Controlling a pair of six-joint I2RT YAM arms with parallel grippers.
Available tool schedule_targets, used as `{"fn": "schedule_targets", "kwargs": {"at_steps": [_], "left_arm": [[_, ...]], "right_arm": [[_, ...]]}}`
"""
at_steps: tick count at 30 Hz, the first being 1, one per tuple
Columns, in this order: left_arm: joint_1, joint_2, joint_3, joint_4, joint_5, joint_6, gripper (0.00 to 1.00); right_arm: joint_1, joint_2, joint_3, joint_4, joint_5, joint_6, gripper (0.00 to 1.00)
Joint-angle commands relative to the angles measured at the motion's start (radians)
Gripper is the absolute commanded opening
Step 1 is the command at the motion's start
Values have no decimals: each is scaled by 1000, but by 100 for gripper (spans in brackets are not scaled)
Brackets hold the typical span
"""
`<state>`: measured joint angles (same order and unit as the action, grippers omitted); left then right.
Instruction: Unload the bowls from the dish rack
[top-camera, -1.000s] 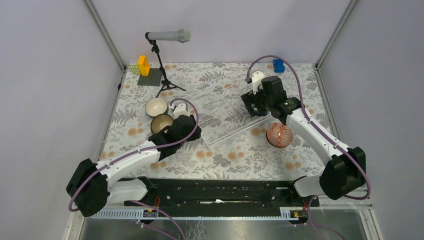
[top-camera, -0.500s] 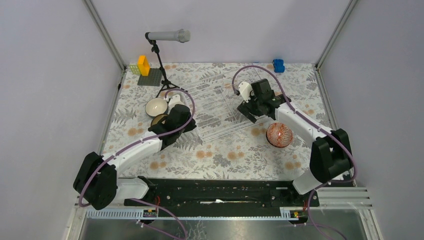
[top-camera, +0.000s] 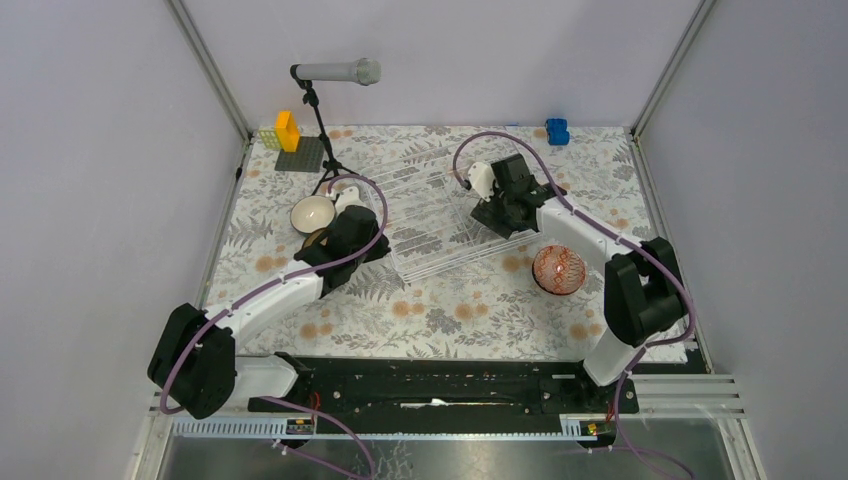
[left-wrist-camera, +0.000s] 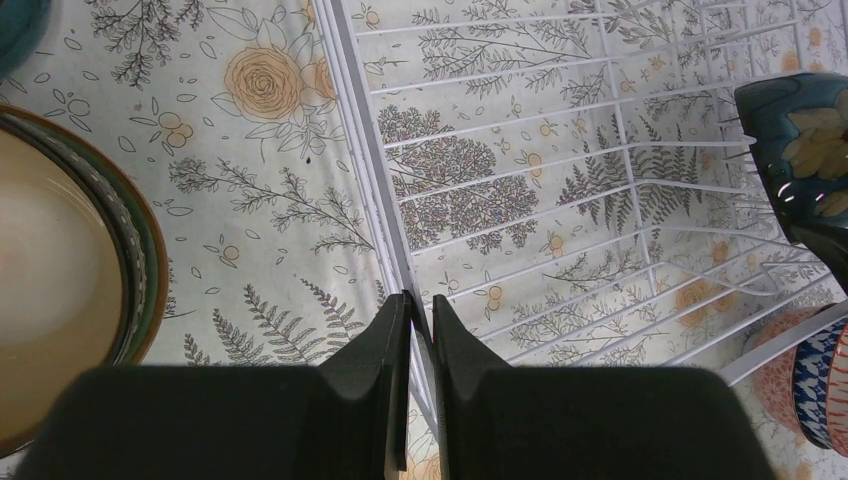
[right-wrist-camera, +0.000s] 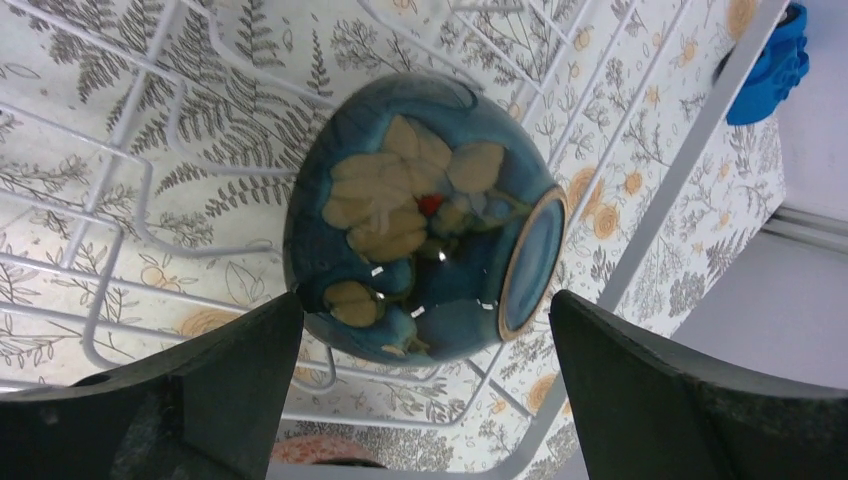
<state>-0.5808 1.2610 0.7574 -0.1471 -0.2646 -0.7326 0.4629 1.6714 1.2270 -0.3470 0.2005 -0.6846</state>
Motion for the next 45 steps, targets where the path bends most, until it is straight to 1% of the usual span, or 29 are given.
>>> {"fn": "schedule_targets", "kwargs": {"at_steps": [1, 12, 15, 19, 22, 25, 34, 36, 38, 39, 42, 45], "left_arm": [[5, 3, 28, 39, 40, 27, 6], [5, 11, 45, 24, 51, 25, 6], [4, 8, 49, 17, 49, 26, 5], [4, -1, 44, 18, 46, 27, 5], [5, -6, 38, 19, 47, 27, 5], [4, -8, 37, 19, 47, 30, 5], [5, -14, 41, 30, 61, 31, 5], [4, -14, 39, 29, 67, 30, 5], [5, -17, 40, 29, 70, 29, 5], [4, -19, 38, 29, 70, 28, 5], [5, -28, 34, 28, 74, 27, 5], [4, -41, 31, 25, 73, 25, 5]], "right_arm": [[11, 57, 46, 2, 41, -36, 100], [10, 115, 67, 3, 99, -25, 100], [11, 126, 71, 5, 142, -10, 100], [10, 134, 113, -2, 228, 53, 99], [10, 120, 147, -36, 234, 81, 92], [11, 100, 176, -57, 260, 122, 82], [11, 10, 177, -74, 255, 170, 75], [10, -14, 182, -70, 261, 181, 67], [11, -33, 185, -45, 279, 204, 61], [10, -42, 184, -30, 289, 214, 60], [10, -79, 172, 29, 317, 262, 57], [10, -140, 133, 119, 320, 325, 57]]}}
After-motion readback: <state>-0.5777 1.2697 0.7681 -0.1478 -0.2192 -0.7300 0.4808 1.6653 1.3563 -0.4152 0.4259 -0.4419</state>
